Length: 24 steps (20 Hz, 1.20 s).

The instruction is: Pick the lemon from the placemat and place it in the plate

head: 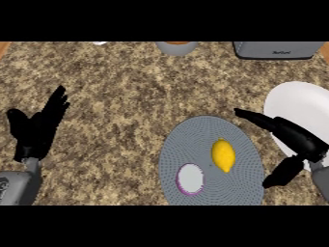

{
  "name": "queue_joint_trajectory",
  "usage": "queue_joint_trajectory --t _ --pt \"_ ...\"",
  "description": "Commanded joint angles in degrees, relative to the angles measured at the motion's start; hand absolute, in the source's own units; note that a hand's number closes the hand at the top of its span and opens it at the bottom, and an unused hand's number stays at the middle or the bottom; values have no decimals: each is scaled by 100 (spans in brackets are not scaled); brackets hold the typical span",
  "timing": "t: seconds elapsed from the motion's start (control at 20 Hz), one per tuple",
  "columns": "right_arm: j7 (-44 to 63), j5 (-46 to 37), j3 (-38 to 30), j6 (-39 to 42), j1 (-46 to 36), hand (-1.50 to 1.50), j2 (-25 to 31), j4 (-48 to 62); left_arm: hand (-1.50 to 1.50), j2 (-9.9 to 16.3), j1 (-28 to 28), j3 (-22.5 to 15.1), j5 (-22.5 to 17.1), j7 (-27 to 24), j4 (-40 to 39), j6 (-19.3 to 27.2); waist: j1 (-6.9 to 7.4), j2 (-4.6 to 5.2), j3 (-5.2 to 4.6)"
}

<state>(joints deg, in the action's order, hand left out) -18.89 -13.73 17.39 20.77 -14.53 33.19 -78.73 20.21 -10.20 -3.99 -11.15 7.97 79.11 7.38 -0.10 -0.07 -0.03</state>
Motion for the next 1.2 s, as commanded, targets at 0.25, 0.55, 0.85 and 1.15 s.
queue_joint_trajectory --t 0.25,0.55,0.85,1.15 --pt "1044 -1186 336 164 -494 -150 -247 -88 0 -128 129 63 141 58 246 -81 52 2 2" --pt "1174 -1699 385 649 -815 -150 -473 260 0 -164 -78 315 116 -99 -257 -421 41 12 2" --pt "1407 -2145 384 926 -305 -150 -759 -252 0 -287 78 414 300 130 110 -417 13 2 3" --pt "1583 -2513 63 1209 -652 -150 -1103 -104 0 -409 29 605 451 -210 -269 -619 16 8 2"
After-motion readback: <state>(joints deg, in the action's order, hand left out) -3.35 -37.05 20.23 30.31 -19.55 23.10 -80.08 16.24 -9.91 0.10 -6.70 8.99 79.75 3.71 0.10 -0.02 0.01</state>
